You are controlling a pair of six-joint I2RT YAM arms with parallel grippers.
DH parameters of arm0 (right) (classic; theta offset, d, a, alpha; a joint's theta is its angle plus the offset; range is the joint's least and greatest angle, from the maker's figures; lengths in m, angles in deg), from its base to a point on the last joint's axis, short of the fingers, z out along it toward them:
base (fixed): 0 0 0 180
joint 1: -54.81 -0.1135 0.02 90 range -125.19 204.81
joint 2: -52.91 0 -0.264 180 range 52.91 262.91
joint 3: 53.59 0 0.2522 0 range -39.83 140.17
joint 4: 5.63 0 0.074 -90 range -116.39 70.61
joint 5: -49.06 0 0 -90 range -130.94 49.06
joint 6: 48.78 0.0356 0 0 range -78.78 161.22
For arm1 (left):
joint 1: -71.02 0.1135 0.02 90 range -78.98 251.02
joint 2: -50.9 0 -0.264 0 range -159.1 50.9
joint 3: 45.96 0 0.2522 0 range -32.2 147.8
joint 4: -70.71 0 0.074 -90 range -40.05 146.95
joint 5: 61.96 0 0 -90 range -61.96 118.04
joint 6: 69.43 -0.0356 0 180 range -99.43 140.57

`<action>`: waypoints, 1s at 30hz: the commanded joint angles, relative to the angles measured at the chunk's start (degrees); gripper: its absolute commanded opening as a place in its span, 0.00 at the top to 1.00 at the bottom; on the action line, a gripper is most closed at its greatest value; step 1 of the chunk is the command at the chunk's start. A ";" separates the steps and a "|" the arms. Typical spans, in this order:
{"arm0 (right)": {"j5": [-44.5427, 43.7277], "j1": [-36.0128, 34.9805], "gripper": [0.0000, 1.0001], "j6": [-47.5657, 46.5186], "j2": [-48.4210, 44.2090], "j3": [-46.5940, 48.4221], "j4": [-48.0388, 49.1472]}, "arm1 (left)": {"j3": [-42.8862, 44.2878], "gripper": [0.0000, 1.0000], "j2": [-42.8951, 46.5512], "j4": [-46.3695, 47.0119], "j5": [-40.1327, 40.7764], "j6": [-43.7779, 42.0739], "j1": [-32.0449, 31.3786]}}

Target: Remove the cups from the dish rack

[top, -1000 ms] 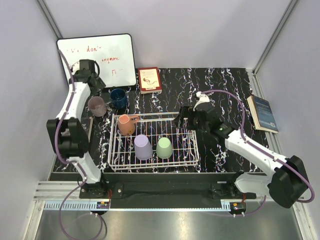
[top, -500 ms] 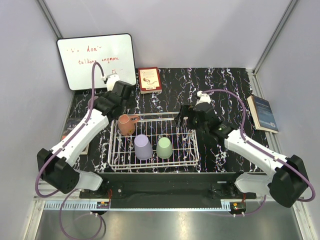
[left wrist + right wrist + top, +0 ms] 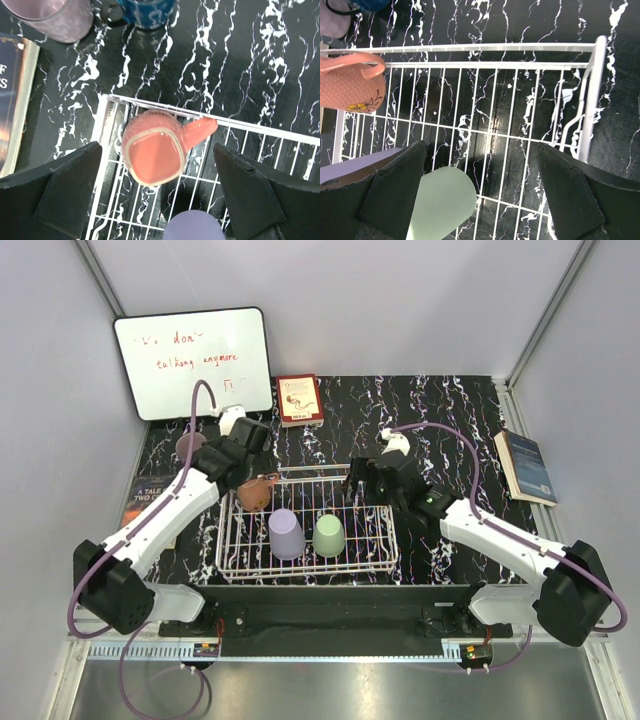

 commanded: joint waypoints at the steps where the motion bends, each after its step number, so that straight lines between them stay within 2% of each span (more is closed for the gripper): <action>1: -1.79 -0.77 0.00 0.91 1.49 1.22 -3.12 | -1.85 0.01 1.46 1.69 -0.97 0.69 -0.74; 13: -1.96 -1.20 0.00 -0.40 2.46 2.63 -3.29 | 0.25 0.01 -8.99 0.20 -1.76 1.21 -0.39; 22: -2.67 -1.12 0.00 -1.11 0.79 0.17 -2.41 | 0.26 0.01 -12.16 0.63 -4.57 1.21 0.67; 23: -2.75 -1.20 0.00 -1.28 0.52 0.08 -2.24 | 0.08 0.06 -12.08 0.81 -4.93 1.04 0.67; 24: -2.84 -1.12 0.00 -1.37 0.43 -0.18 -2.32 | -0.27 0.15 -11.99 0.90 -4.93 1.13 0.75; 25: -2.93 -1.20 0.00 -1.63 0.35 -0.27 -2.33 | -0.27 0.31 -11.99 0.99 -4.93 1.21 0.76; 27: -2.41 -1.12 0.00 -1.64 0.17 -0.45 -2.06 | -0.62 0.52 -11.38 1.25 -5.19 1.22 0.67; 28: -2.23 -1.20 0.00 -1.81 0.00 -0.62 -2.06 | -0.62 0.71 -11.11 1.25 -5.37 1.21 0.67; 30: -1.61 -1.12 0.00 -1.81 -0.27 -0.97 -1.71 | -0.97 0.88 -10.06 1.25 -5.46 1.21 0.58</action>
